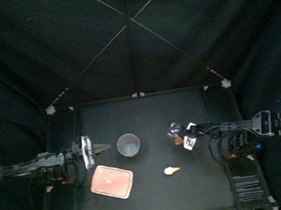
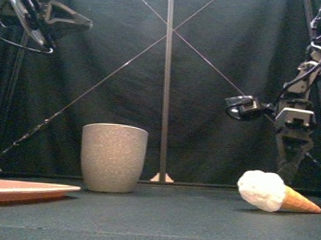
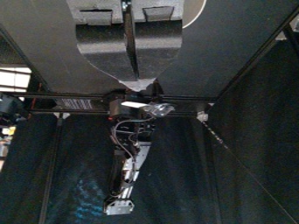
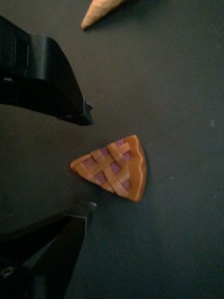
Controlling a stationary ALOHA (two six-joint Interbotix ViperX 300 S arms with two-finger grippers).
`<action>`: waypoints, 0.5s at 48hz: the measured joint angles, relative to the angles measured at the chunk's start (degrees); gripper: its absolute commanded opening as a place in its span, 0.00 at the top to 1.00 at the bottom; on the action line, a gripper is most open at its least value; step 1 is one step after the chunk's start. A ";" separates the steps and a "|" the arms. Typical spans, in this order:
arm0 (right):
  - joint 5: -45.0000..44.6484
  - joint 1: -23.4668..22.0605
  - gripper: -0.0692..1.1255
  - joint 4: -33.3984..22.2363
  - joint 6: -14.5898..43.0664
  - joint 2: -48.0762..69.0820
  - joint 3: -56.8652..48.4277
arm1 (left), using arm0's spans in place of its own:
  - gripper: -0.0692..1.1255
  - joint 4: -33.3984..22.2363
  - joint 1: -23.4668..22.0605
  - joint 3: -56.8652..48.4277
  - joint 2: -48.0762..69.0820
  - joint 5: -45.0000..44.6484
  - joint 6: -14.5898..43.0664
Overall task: Pick the pie then place it on the pink plate
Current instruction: Pick the pie
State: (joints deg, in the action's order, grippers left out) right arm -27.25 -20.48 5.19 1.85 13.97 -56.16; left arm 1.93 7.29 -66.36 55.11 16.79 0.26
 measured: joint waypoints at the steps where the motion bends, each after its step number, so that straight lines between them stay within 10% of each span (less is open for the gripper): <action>1: -0.09 0.00 0.09 -0.44 0.00 -0.62 0.26 | 0.92 0.00 0.00 0.00 0.00 0.09 0.00; 24: -0.70 -1.49 0.12 -3.60 -0.09 -8.09 4.39 | 0.92 0.70 0.62 -0.62 0.00 0.00 0.00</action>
State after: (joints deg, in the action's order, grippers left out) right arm -27.95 -21.97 1.58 1.76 5.89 -51.77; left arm 2.64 7.91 -66.97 55.11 16.79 0.26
